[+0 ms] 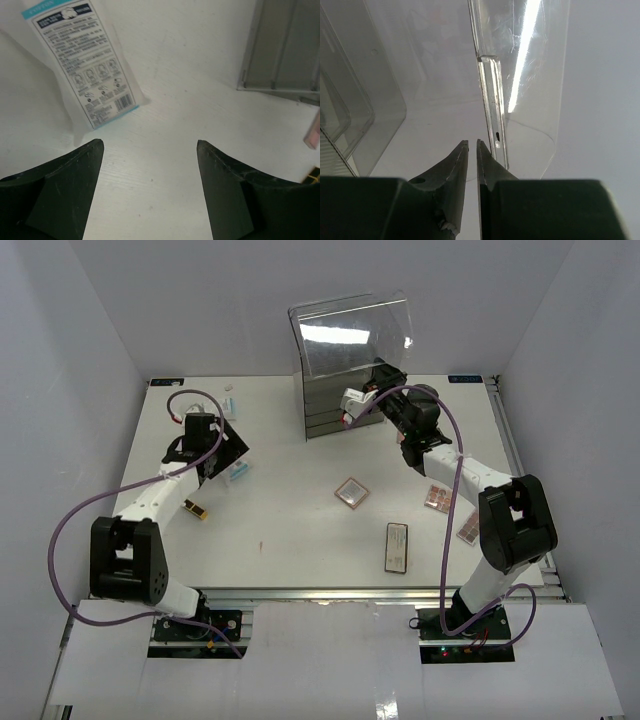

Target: Organize the makeup

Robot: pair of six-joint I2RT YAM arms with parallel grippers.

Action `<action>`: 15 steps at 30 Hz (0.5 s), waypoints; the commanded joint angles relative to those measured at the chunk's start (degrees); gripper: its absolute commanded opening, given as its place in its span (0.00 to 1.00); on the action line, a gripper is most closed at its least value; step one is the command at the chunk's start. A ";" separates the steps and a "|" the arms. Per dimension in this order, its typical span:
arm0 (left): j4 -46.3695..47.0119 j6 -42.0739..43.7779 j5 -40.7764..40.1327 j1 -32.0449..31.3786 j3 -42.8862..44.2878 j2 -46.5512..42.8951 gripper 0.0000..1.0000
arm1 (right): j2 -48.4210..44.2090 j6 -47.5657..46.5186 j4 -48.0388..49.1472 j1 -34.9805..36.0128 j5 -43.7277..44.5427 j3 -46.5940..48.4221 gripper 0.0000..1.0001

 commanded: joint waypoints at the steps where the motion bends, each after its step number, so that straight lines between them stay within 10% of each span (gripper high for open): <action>1: -5.02 -1.26 -8.91 0.19 3.58 2.97 0.86 | -3.29 1.62 2.16 -0.22 -0.34 2.84 0.18; 15: -4.44 -5.57 -10.87 2.98 6.77 12.22 0.79 | -3.18 3.59 0.00 -0.18 -0.05 4.47 0.18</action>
